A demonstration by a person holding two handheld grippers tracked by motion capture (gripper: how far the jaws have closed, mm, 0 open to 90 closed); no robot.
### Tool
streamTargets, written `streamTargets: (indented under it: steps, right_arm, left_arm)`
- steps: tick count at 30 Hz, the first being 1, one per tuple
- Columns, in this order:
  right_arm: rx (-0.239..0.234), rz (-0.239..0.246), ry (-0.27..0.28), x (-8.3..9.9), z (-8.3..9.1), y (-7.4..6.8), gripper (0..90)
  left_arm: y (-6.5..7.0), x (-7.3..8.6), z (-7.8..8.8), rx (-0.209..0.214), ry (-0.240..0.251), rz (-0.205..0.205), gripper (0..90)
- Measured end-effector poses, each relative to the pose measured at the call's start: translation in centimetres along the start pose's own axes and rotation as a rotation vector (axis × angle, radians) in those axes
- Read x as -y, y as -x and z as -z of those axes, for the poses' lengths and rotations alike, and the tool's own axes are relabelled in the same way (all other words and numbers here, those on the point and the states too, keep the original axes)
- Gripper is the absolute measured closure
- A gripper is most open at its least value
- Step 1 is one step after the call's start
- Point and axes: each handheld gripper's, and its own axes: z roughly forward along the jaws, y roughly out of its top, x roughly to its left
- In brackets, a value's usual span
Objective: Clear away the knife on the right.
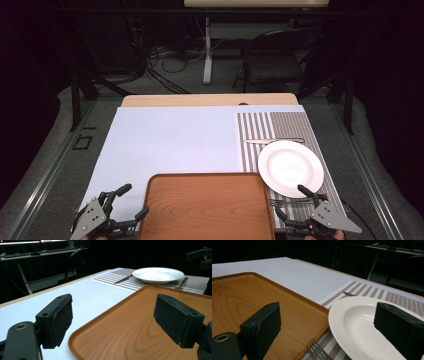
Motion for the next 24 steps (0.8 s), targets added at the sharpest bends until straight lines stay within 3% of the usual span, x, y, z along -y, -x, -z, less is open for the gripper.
streamTargets:
  steps: [4, 6, 13, 17, 24]
  right_arm:
    - [-0.017, -0.005, -0.013, 0.08, 0.01, 0.12, 1.1]
    - [-0.022, 0.003, -0.013, 0.0, 0.0, 0.08, 0.4]
    - [-0.012, 0.008, -0.022, -0.05, -0.15, 0.25, 0.0]
    - [-0.014, -0.003, -0.034, -0.09, -0.26, 0.49, 0.0]
    - [0.048, 0.038, -0.089, -0.61, -0.61, 0.81, 0.9]
  left_arm:
    - [-0.31, 0.22, -0.09, 0.021, 0.009, 0.04, 15.8]
    - [-0.38, 0.35, 0.04, 0.007, 0.014, 0.056, 15.7]
    - [-0.24, 0.17, 0.12, -0.006, 0.003, 0.038, 15.7]
    - [-0.27, 0.22, 0.11, 0.001, -0.002, 0.072, 15.7]
    - [-0.02, 0.2, -0.23, 0.014, -0.029, 0.068, 15.7]
